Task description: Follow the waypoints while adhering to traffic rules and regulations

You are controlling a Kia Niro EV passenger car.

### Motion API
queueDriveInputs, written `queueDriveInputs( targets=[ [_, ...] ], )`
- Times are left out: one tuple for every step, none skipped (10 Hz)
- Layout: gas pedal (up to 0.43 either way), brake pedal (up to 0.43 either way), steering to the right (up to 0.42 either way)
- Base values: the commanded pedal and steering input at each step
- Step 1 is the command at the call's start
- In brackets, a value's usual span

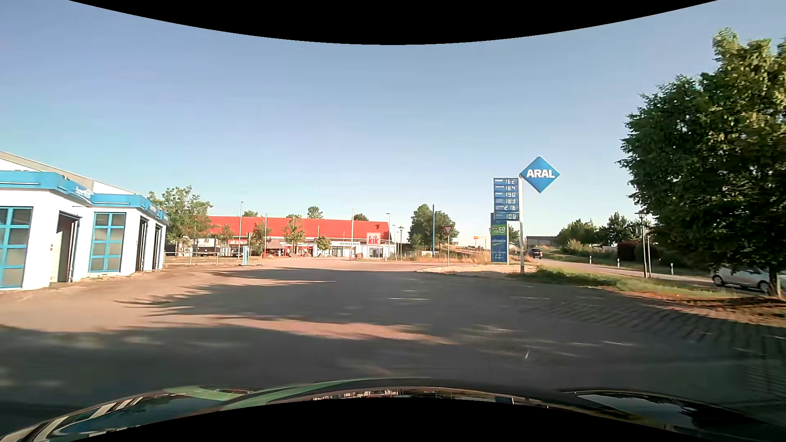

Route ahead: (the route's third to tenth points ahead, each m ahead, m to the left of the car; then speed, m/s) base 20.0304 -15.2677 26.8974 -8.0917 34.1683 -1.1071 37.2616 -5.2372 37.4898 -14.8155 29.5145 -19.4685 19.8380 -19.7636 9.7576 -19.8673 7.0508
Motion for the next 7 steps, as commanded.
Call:
queueDriveInputs(
  targets=[
    [0.24,0.0,-0.049],
    [0.22,0.0,-0.05],
    [0.209,0.0,-0.049],
    [0.169,0.0,-0.049],
    [0.157,0.0,-0.047],
    [0.157,0.0,-0.044],
    [0.138,0.0,-0.042]
  ],
)
